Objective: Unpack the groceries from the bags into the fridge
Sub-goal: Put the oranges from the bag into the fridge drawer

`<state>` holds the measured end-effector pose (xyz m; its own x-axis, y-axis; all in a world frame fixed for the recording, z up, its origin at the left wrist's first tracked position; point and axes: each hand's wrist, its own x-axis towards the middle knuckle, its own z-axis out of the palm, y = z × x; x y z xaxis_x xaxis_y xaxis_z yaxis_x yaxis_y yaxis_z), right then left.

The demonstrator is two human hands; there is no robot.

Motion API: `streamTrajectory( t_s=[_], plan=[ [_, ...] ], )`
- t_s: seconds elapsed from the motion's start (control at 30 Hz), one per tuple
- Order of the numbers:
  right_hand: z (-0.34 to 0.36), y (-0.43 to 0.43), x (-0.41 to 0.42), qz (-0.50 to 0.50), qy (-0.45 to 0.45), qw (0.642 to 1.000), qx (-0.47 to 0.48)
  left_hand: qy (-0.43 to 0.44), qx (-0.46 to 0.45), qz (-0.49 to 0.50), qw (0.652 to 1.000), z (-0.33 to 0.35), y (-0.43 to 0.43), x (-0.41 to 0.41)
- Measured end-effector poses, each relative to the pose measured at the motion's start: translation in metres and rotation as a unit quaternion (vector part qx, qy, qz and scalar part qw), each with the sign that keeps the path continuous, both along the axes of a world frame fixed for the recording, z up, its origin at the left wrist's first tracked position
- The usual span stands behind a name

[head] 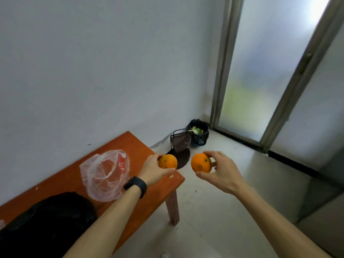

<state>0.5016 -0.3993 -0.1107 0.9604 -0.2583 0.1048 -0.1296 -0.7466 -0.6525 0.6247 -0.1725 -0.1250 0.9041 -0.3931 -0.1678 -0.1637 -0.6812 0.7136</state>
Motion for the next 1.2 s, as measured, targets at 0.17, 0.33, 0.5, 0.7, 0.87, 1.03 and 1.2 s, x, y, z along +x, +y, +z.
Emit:
streamTrajectory(
  t_s=[0.17, 0.33, 0.5, 0.7, 0.87, 1.03, 1.2],
  plan=[
    [0.02, -0.09, -0.104, -0.108, -0.036, 0.993, -0.007, -0.053, -0.053, -0.157, 0.985, 0.039, -0.129, -0.063],
    [0.046, -0.173, -0.209, -0.237, -0.09, 0.967, -0.017, -0.095, -0.095, -0.293, 0.947, 0.073, -0.262, -0.123],
    [0.071, -0.251, -0.294, -0.335, -0.129, 0.932, -0.053, -0.106, -0.127, -0.4, 0.901, 0.093, -0.386, -0.183],
    [0.098, -0.342, -0.371, -0.414, -0.149, 0.895, -0.074, -0.132, -0.182, -0.501, 0.835, 0.122, -0.518, -0.254],
    [0.131, -0.423, -0.41, -0.456, -0.172, 0.867, -0.1, -0.153, -0.244, -0.527, 0.8, 0.156, -0.626, -0.298],
    [0.166, -0.5, -0.441, -0.494, -0.22, 0.831, -0.132, -0.153, -0.286, -0.53, 0.784, 0.195, -0.723, -0.338],
    [0.202, -0.576, -0.469, -0.523, -0.229, 0.806, -0.155, -0.142, -0.304, -0.515, 0.789, 0.232, -0.814, -0.365]
  ],
)
